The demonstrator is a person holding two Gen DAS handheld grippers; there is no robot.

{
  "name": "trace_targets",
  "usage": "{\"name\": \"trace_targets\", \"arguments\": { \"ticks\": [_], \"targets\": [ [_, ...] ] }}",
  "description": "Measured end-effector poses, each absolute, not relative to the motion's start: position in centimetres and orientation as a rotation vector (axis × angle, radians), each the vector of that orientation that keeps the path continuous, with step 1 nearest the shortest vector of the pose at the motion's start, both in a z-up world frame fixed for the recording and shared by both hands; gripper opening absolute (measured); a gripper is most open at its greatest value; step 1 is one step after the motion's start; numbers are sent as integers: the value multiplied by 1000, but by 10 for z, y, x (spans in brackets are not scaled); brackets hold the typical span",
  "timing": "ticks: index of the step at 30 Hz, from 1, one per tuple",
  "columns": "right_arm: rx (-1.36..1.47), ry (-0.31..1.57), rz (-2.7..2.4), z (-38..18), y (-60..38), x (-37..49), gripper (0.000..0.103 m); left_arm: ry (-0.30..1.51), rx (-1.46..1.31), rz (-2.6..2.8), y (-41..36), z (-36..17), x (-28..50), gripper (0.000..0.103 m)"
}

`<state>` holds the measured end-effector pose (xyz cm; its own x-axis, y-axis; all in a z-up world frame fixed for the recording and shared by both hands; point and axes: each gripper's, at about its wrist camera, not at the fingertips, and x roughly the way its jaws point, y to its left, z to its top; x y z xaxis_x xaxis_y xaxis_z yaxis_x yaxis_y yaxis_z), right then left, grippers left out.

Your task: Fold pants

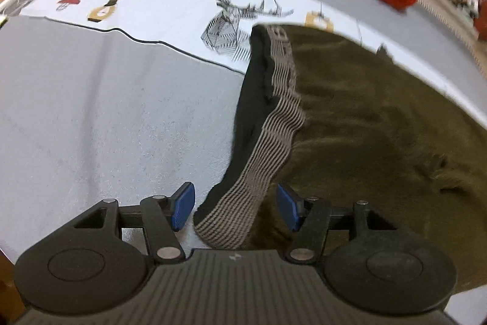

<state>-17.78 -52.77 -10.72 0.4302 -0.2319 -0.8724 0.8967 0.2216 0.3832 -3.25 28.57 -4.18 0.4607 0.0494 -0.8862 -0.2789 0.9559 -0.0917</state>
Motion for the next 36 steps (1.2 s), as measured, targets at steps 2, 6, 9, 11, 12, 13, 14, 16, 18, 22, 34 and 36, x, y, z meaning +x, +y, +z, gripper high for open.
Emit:
{"name": "trace_targets", "arguments": {
  "ticks": [2, 6, 9, 11, 12, 13, 14, 16, 18, 22, 34, 36],
  "targets": [
    [1011, 790, -905, -106, -528, -169, 51, 1094, -170, 199, 280, -49, -27, 70],
    [898, 828, -915, -104, -524, -150, 45, 1134, -81, 165, 269, -62, -21, 70],
    [820, 862, -929, -103, -520, -140, 17, 1153, -38, 140, 261, -72, -17, 69],
    [810, 860, -944, -102, -520, -138, 12, 1164, -17, 133, 259, -76, -15, 62],
    [803, 857, -949, -101, -520, -138, 10, 1167, -6, 130, 258, -76, -16, 53],
    [798, 852, -951, -100, -519, -138, 9, 1162, 1, 123, 258, -75, -17, 47],
    [791, 848, -954, -98, -518, -138, 8, 1153, 7, 116, 257, -72, -19, 22],
    [781, 826, -960, -93, -514, -139, 7, 1145, 12, 104, 258, -65, -22, 12],
    [766, 802, -954, -87, -512, -142, 7, 1135, 12, 90, 261, -55, -29, 8],
    [719, 804, -944, -81, -508, -141, 6, 1133, 9, 80, 272, -40, -49, 8],
    [670, 790, -983, -65, -515, -150, 26, 1087, 50, 87, 284, -5, -66, 32],
    [612, 721, -970, -49, -505, -148, 38, 1046, 60, 61, 271, 6, -63, 32]
  ]
}}
